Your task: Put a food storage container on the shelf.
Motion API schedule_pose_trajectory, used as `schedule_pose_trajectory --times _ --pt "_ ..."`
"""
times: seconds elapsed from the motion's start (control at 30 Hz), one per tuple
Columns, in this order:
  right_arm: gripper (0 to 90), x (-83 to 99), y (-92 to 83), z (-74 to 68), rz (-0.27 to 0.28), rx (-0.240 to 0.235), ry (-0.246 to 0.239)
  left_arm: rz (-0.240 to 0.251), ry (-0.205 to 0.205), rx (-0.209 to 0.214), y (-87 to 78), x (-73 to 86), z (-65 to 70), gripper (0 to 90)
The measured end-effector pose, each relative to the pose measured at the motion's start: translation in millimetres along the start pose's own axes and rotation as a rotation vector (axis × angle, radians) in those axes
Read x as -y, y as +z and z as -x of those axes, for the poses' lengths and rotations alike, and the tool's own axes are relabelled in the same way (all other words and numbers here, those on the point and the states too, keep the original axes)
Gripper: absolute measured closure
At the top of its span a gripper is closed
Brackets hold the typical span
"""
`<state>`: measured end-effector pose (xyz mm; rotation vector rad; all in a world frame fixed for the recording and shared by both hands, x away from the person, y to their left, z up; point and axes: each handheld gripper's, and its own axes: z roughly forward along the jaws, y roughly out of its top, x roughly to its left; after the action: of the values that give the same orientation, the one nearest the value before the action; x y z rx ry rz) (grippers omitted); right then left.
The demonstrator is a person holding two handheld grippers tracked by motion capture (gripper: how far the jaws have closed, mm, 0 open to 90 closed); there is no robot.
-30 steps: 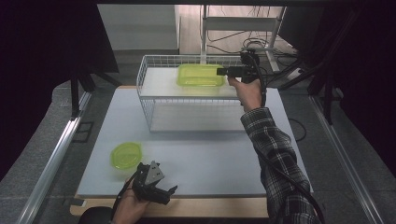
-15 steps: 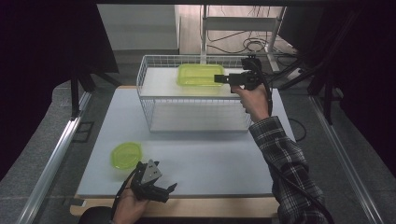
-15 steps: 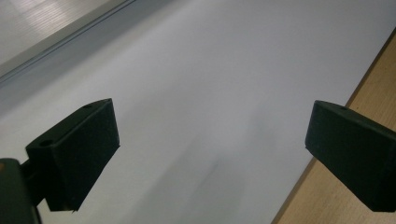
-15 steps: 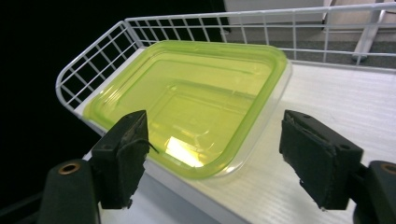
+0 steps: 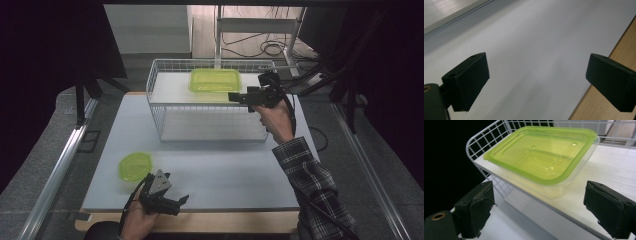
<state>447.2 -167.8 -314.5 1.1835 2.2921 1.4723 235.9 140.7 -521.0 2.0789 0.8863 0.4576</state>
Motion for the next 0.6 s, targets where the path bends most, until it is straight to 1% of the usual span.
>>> schedule_pose_trajectory --times 0.03,0.1,0.23,0.37,0.43,0.6 --pt "8.7 2.2 -0.9 -0.2 0.003 -0.013 -0.003 0.000 -0.001 -0.002 -0.1 0.0 -0.1 4.6" --pt "6.9 5.5 -2.8 -1.7 0.003 -0.023 -0.006 0.000 -0.004 -0.003 -0.3 0.1 -0.4 4.6" --pt "5.1 11.6 -6.3 -5.7 -0.002 -0.013 -0.033 -0.004 -0.004 -0.007 -0.3 -0.2 -0.3 4.4" --pt "3.6 19.7 -9.3 -9.4 -0.007 -0.011 -0.053 -0.018 0.001 -0.007 0.8 -0.2 0.1 4.2" --pt "3.2 24.2 -9.8 -10.5 -0.014 -0.006 -0.066 -0.026 0.008 -0.008 1.2 -0.3 0.1 4.1" --pt "2.5 35.5 -10.2 -11.4 -0.031 0.002 -0.093 -0.033 0.007 -0.012 1.8 -0.1 0.3 4.0"
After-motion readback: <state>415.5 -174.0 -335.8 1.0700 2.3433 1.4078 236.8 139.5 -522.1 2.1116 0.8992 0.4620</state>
